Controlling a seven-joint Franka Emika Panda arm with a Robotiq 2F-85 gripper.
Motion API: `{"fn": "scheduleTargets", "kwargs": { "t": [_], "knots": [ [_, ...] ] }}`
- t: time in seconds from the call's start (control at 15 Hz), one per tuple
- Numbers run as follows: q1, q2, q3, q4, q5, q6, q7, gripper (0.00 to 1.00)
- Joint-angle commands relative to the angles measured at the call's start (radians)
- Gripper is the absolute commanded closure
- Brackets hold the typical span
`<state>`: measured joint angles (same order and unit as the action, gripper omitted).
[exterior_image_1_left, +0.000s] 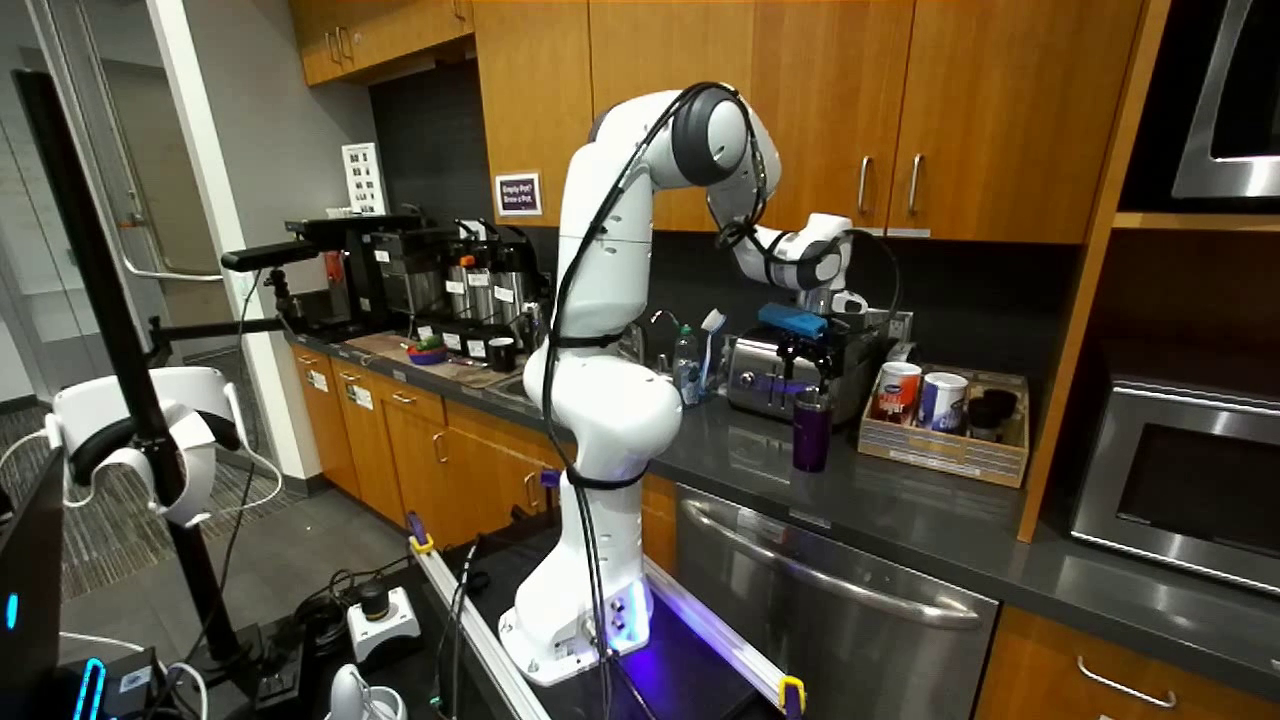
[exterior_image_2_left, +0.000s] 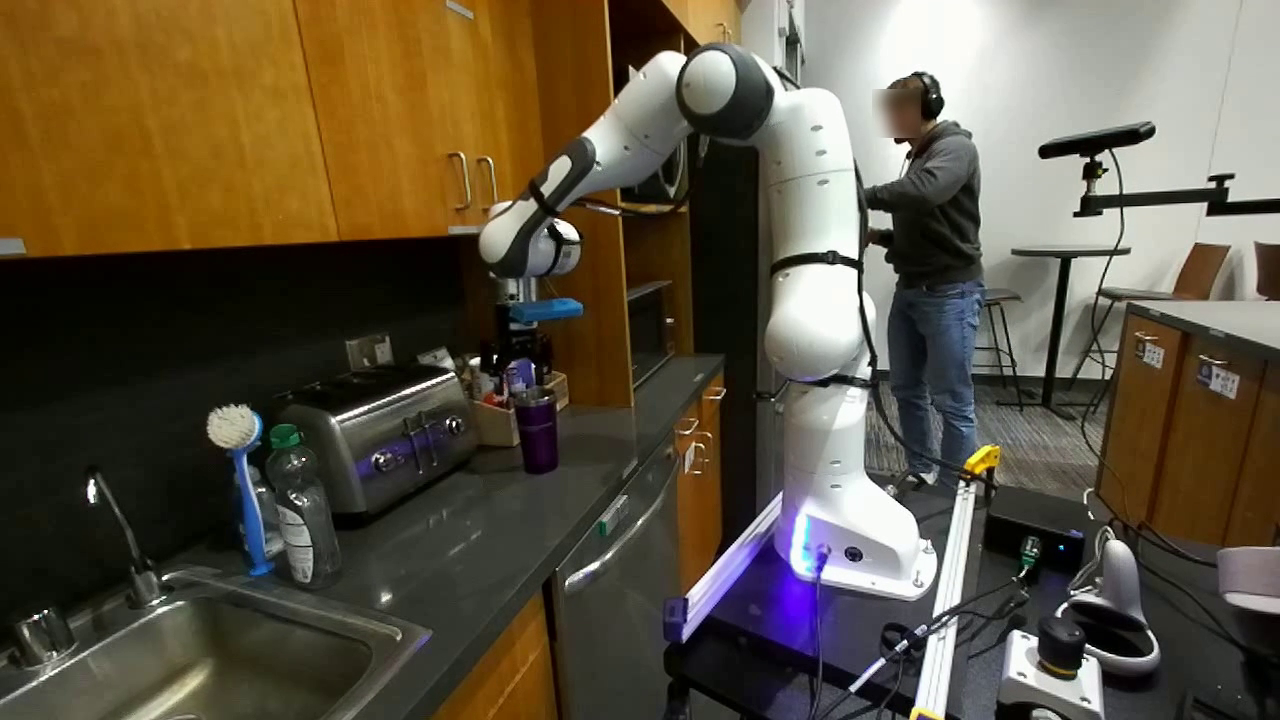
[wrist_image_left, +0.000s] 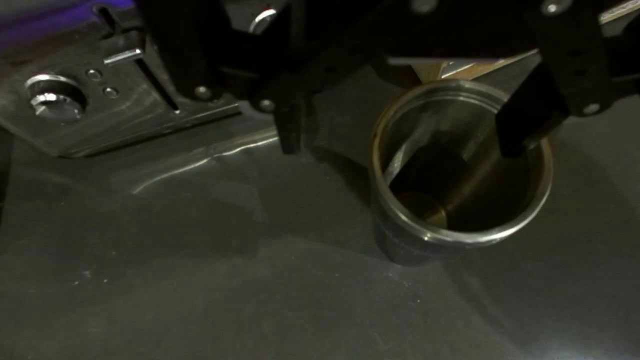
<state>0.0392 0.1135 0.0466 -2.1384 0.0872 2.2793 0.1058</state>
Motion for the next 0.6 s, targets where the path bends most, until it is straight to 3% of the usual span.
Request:
{"fn": "scheduleTargets", "kwargs": {
  "t": [0.0, 0.53],
  "knots": [
    [0.001, -0.040, 0.001, -0.034, 0.015, -0.017, -0.022, 0.00],
    [-0.005, 0.017, 0.002, -0.007, 0.052, 0.022, -0.053, 0.00]
  ]
}}
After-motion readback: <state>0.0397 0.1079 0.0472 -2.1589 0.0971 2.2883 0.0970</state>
